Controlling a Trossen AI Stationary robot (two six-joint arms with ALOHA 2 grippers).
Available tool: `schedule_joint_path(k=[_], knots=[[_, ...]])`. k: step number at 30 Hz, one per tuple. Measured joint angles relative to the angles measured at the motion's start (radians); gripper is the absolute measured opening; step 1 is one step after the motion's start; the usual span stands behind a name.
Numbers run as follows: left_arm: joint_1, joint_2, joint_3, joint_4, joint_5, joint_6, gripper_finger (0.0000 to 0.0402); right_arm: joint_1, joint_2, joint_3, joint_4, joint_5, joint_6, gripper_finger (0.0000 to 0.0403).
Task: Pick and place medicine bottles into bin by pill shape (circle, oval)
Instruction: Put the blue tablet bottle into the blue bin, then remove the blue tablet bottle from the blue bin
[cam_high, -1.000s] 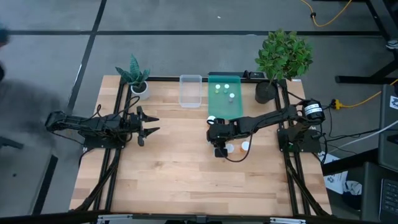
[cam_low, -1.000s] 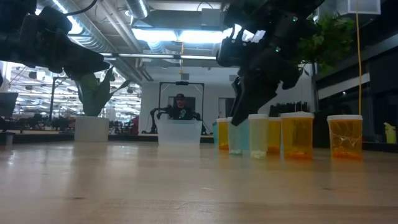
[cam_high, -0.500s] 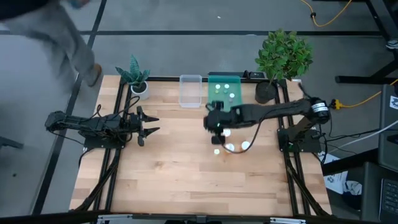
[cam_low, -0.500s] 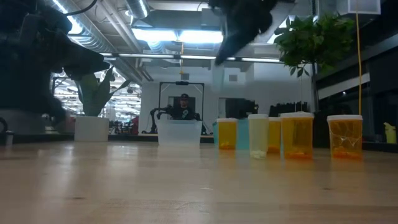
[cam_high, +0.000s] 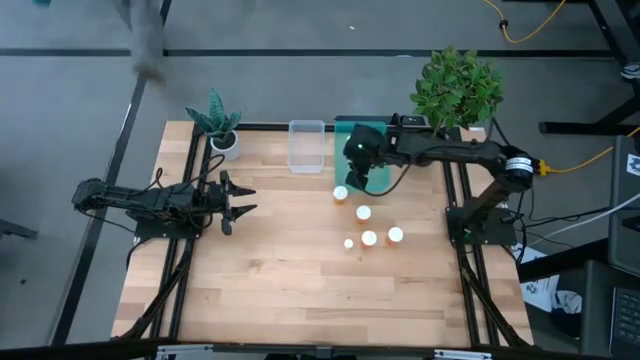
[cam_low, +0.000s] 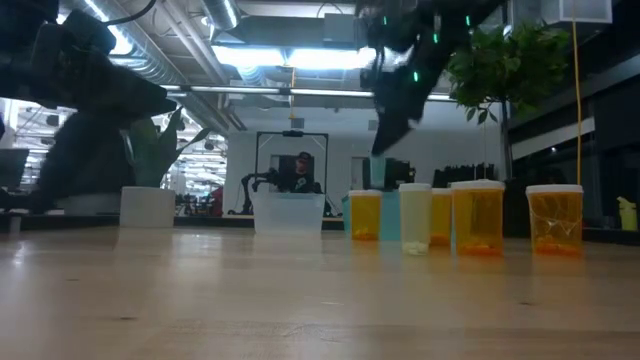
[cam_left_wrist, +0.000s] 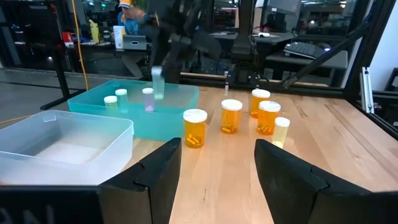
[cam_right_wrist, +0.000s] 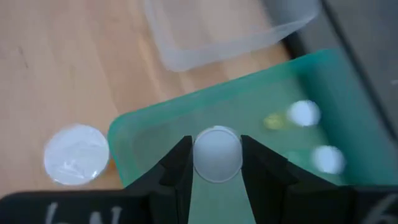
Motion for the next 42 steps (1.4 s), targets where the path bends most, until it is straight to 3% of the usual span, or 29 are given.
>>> schedule_joint_path(k=[2, 6, 20, 24, 42], knots=[[0.0, 0.0, 0.0, 0.0, 0.0, 0.0, 0.0195, -0.03, 0.008, -0.063, 0.122, -0.061, -0.003, 0.0116], [0.0, 0.0, 0.0, 0.0, 0.0, 0.0, 0.0195, -0.07, 0.009, -0.141, 0.244, -0.078, 0.0, 0.0116], [0.0, 0.0, 0.0, 0.0, 0.0, 0.0, 0.0195, -0.1, 0.015, -0.241, 0.278, -0.062, -0.007, 0.0116], [0.0, 0.0, 0.0, 0.0, 0.0, 0.0, 0.0195, -0.1, 0.015, -0.241, 0.28, -0.015, -0.009, 0.0122], [0.0, 0.0, 0.0, 0.0, 0.0, 0.0, 0.0195, -0.1, 0.014, -0.197, 0.224, -0.027, -0.001, 0.0196]])
